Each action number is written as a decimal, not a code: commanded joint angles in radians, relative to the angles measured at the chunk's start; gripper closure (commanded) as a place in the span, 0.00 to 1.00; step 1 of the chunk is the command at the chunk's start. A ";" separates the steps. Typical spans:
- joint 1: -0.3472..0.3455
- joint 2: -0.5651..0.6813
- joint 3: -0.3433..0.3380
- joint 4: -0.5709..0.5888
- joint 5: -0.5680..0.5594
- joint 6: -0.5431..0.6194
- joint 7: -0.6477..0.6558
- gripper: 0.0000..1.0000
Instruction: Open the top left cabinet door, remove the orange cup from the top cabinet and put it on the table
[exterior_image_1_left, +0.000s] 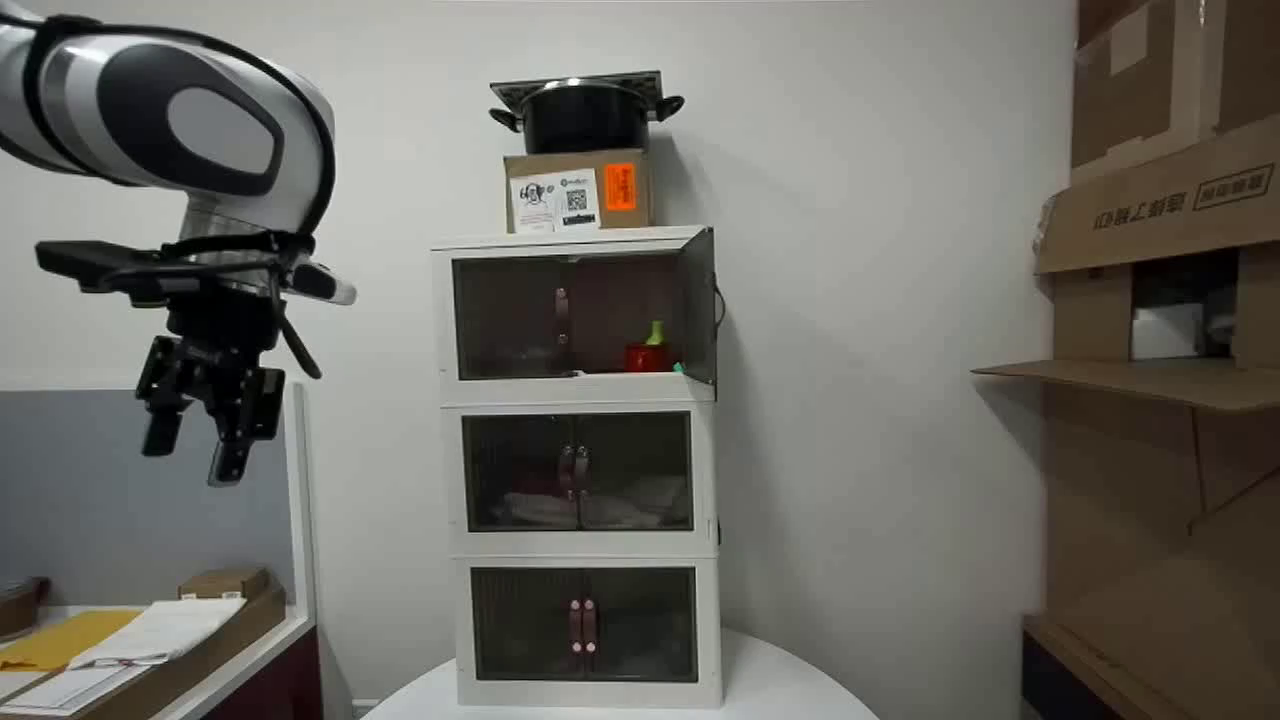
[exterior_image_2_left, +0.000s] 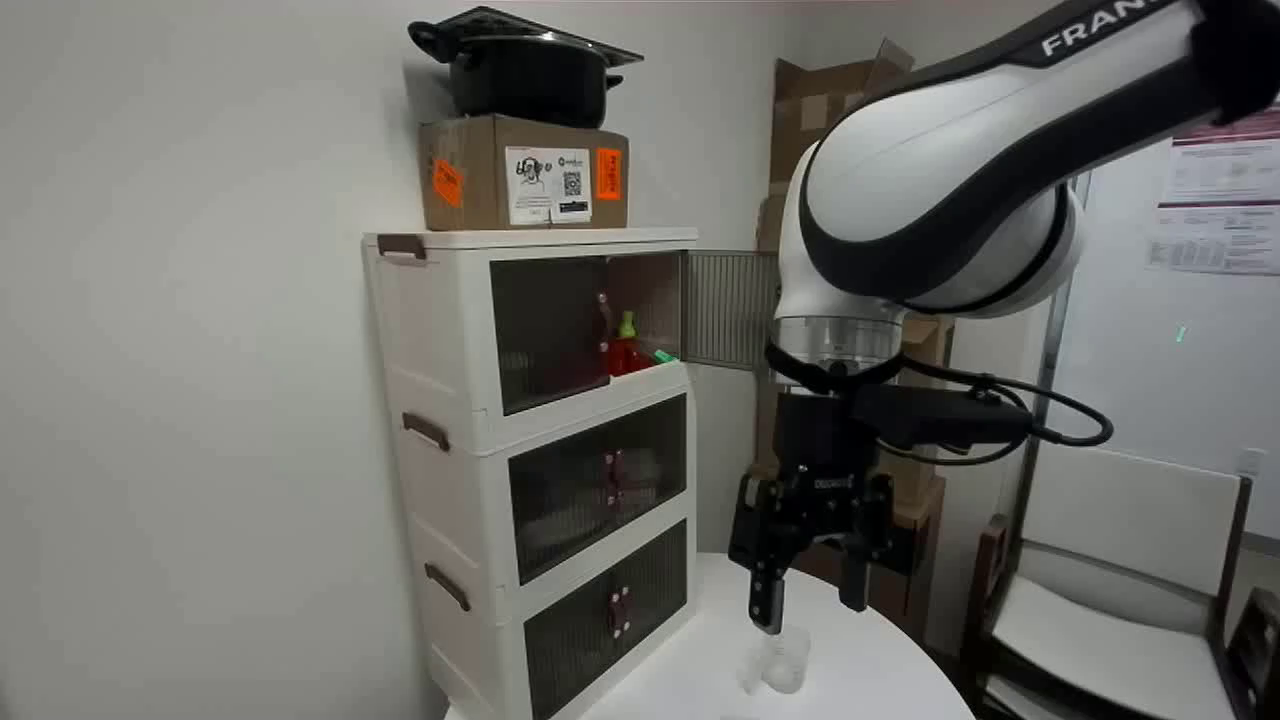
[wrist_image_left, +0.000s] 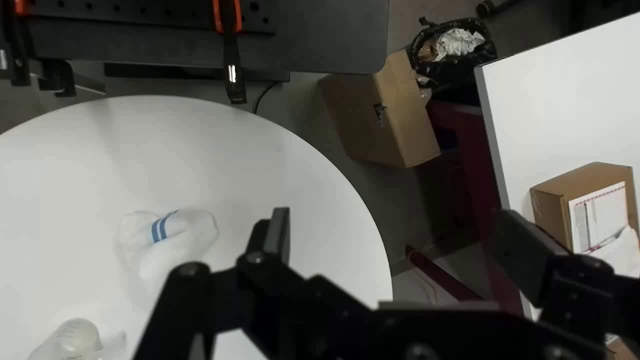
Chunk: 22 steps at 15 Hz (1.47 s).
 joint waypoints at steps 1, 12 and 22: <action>-0.013 -0.001 0.011 0.002 0.006 -0.004 -0.006 0.00; -0.153 0.088 0.123 0.113 -0.352 0.182 0.150 0.00; -0.343 0.272 0.279 0.302 -0.867 0.279 0.758 0.00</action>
